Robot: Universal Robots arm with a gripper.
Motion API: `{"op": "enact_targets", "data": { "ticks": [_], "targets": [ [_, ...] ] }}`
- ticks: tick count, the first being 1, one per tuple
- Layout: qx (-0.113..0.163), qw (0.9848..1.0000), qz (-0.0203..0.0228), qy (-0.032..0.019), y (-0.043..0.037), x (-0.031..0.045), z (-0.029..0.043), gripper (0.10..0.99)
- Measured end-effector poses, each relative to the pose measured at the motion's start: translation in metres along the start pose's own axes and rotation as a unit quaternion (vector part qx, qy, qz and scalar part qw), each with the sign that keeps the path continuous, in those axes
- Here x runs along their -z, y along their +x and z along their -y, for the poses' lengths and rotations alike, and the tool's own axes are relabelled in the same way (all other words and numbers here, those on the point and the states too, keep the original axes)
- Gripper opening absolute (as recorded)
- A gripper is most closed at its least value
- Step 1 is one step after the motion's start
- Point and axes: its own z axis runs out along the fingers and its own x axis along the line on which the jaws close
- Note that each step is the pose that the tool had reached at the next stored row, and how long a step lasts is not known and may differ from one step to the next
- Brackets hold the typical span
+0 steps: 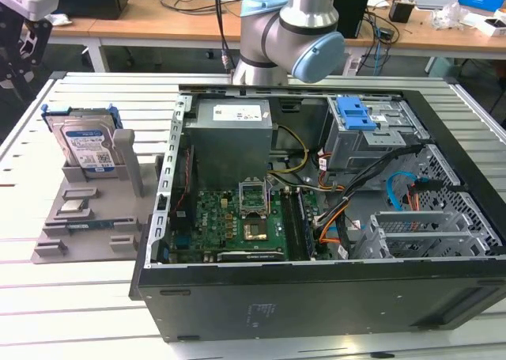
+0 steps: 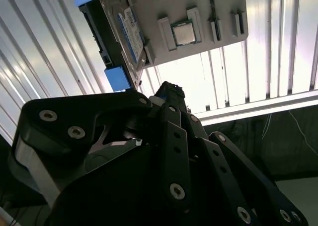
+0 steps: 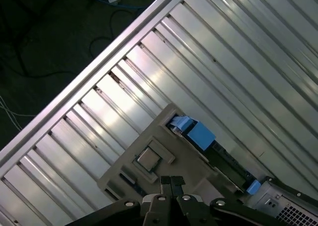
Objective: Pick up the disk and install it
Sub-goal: 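Pick up the disk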
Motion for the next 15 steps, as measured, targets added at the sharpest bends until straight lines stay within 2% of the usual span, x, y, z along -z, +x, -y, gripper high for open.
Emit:
{"op": "enact_targets", "data": {
  "ticks": [8,15],
  "targets": [
    [0.038,0.9993,-0.0017,-0.0009,0.0000,0.0000,0.0000,0.106],
    [0.064,0.9980,-0.0028,-0.0015,0.0000,0.0000,0.0000,0.106]
  ]
}}
